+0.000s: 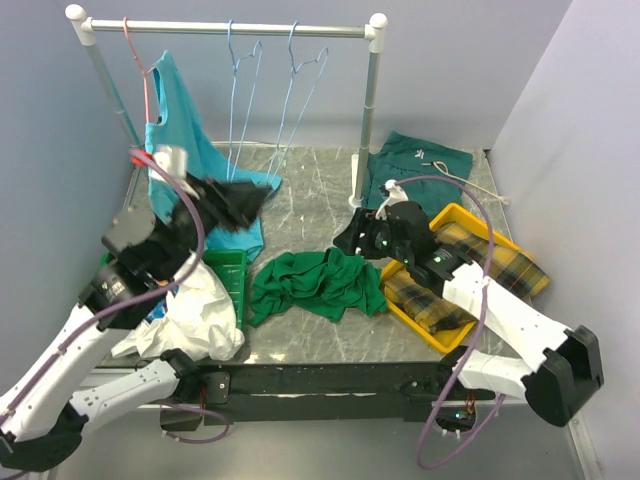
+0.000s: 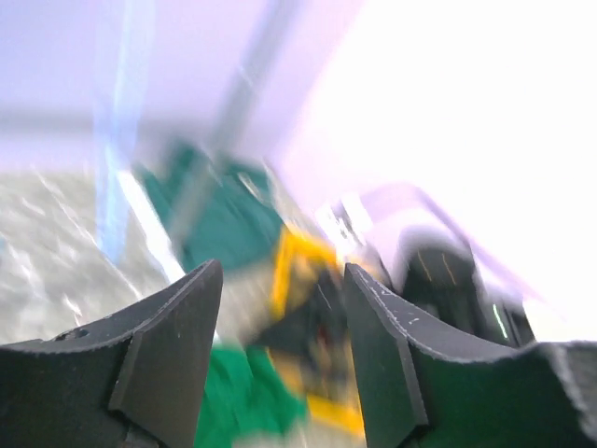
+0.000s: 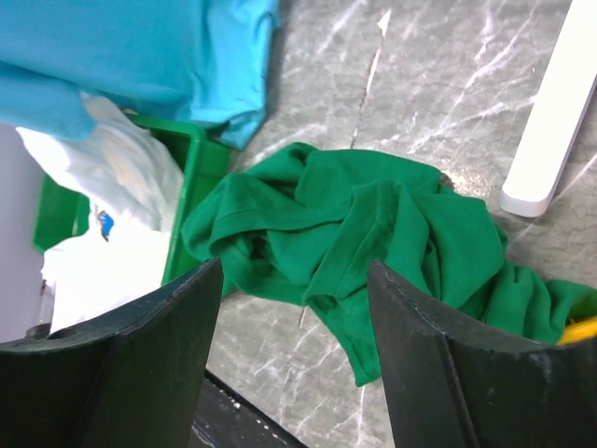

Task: Place the t-shirt on the hanger
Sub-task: Pick up the hanger from the clothesline.

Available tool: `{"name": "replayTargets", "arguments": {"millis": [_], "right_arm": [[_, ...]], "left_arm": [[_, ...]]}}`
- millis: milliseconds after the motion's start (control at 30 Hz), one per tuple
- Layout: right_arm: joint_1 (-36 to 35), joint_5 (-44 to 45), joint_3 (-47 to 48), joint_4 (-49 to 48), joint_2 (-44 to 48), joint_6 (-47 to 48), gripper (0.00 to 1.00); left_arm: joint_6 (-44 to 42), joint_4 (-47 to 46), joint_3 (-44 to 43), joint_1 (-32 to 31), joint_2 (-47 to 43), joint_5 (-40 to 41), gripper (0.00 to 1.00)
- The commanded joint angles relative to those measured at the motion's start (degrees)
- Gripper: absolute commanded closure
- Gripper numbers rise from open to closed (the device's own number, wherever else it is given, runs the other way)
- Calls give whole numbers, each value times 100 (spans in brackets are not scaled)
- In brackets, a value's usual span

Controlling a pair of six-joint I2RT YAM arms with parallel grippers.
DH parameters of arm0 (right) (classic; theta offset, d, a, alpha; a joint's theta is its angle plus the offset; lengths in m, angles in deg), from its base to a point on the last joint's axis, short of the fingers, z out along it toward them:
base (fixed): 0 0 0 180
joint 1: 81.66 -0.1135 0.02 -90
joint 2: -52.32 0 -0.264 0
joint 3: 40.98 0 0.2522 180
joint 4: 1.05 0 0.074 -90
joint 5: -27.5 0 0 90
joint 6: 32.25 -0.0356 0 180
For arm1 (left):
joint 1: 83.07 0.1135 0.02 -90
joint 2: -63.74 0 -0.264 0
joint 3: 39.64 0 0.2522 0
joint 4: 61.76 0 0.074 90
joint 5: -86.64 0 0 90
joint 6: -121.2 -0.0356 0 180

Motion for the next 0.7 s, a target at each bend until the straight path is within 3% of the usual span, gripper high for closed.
{"name": "replayTargets", "arguments": {"millis": [0,133,300,500,667], "right_arm": [[40,60,-154,-129,499,-28,29],[31,69,-356,-102,746,-81,28],[31,59,-497,-76,957,-107,28],[31,69,-593,-5,1045,-81,27],[40,174,-673,-5,1037,-2,27]], "left_arm": [[-434,354,-1079,16,718,2215,41],[-856,749,-2003,253,1571,2938,40],[-1085,1242,-2900,868,2572,2667,40],[-1357,1480,-3341,1369,3329,2561,42],[-1638,1067,-3130,1598,3479,2122,47]]}}
